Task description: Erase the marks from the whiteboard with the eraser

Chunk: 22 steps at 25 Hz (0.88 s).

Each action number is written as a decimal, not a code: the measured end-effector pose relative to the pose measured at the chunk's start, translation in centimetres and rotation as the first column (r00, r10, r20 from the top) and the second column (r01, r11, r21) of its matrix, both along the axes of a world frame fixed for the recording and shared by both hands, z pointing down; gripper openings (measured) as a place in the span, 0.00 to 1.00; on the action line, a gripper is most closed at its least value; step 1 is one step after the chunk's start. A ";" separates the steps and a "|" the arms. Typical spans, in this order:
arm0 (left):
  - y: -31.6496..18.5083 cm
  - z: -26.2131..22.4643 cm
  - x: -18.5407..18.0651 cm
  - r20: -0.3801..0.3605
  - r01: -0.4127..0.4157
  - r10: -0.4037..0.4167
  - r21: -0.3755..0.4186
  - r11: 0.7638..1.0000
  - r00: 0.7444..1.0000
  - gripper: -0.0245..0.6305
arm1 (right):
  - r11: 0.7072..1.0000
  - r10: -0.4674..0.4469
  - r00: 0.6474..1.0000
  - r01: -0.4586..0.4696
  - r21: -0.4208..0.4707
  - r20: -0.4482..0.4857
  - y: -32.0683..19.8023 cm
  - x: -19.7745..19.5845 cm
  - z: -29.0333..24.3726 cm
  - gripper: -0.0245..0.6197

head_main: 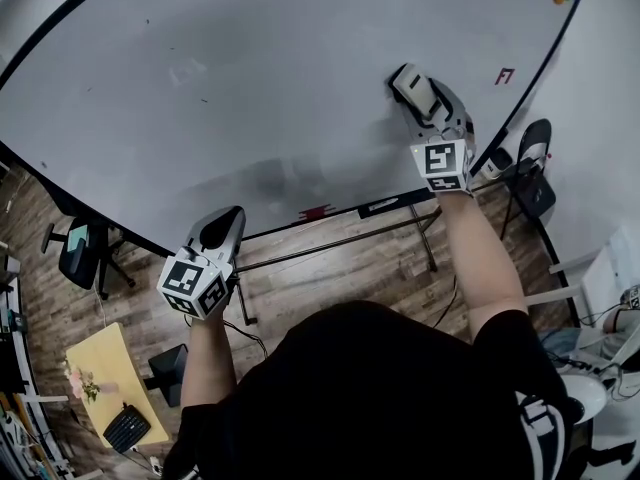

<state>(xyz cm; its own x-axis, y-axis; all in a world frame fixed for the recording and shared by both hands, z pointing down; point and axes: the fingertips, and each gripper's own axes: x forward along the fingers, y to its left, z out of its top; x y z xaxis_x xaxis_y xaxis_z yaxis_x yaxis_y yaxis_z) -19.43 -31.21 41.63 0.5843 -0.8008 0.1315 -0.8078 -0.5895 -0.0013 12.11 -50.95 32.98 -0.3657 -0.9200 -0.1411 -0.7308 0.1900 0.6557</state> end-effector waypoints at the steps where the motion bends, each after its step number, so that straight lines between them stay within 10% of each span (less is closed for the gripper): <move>1: 0.0 0.0 0.0 0.002 -0.001 0.001 0.001 1.000 1.000 0.06 | 1.000 0.000 1.000 0.000 -0.002 0.007 0.0 -0.1 0.0 0.44; 22: 0.5 0.7 -2.3 0.002 -0.004 0.004 -0.004 1.000 1.000 0.06 | 1.000 -0.019 1.000 0.019 0.001 0.000 1.0 -6.1 -0.9 0.43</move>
